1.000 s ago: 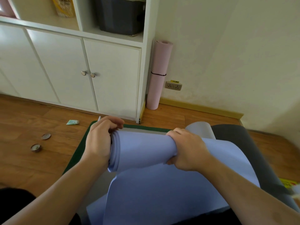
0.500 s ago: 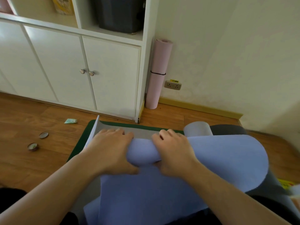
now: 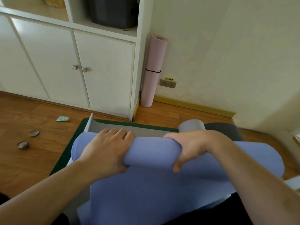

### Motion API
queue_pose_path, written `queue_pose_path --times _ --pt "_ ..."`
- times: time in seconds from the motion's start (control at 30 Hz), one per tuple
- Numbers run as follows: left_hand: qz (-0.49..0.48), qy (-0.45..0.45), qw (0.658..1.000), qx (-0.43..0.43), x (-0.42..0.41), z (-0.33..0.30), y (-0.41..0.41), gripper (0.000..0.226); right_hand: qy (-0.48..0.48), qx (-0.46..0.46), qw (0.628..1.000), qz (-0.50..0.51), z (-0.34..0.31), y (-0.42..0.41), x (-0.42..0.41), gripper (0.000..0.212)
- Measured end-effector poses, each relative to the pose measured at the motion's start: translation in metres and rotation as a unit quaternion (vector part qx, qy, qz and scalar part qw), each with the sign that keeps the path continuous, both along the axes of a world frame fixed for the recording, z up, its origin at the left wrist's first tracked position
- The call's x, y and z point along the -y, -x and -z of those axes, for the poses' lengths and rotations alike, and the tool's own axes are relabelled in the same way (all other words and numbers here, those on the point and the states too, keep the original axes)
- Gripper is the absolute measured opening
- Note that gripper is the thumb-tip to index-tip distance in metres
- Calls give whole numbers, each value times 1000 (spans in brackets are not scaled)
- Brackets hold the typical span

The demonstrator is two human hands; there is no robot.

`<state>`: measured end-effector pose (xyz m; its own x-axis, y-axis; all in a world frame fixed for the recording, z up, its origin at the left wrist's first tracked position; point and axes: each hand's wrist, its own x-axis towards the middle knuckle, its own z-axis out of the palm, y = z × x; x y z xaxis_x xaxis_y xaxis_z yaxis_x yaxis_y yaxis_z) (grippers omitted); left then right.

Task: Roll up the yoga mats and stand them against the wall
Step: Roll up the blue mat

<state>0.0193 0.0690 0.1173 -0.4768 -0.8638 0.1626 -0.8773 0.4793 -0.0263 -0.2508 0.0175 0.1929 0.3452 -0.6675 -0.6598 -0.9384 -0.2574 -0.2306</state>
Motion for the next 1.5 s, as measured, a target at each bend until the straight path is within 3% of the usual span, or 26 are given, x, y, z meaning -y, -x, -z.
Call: queue_pose_path --times 0.07,0.17,0.27,0.33,0.43,0.53,0.6,0.7,0.83,0.9,1.0,1.1,1.37,1.5 --pt "8 10 1000 -4 -2 5 -2 67 28 -15 999 -12 7 -4 -5 72" --pt "-4 6 1000 -17 -1 8 -10 77 142 11 990 -17 24 -9 -17 62" --pt "-25 -70 996 -51 2 -4 -23 86 249 -6 967 -44 30 -12 -21 53" --pt "-33 -143 988 -50 3 -15 -30 89 315 -23 945 -81 36 -16 -20 50" --pt "-49 -185 981 -23 4 -21 -29 88 390 -2 907 -158 51 -30 -24 48" --pt "-60 -262 961 -59 8 -17 -21 82 488 19 844 -220 63 -46 -32 53" --pt "-70 -292 951 -75 12 -15 -18 78 517 34 824 -230 68 -51 -33 59" --pt "-91 -239 965 -53 14 -10 -15 74 491 19 846 -208 68 -52 -31 82" --pt "-71 -108 991 -38 11 2 -8 67 271 60 958 -75 36 -37 -24 93" --pt "-37 -45 998 -39 9 7 -5 64 197 23 979 -42 21 -24 -17 94" --pt "-12 14 999 -32 5 16 0 68 176 -48 982 -45 19 -19 -15 70" --pt "-11 10 1000 -25 5 20 -4 72 214 -44 974 -63 30 -27 -18 62" --pt "-23 -49 998 -13 2 15 3 86 315 -20 944 -95 43 -33 -20 50" --pt "-47 -41 998 -5 6 17 10 73 327 -2 941 -93 49 -36 -23 58"
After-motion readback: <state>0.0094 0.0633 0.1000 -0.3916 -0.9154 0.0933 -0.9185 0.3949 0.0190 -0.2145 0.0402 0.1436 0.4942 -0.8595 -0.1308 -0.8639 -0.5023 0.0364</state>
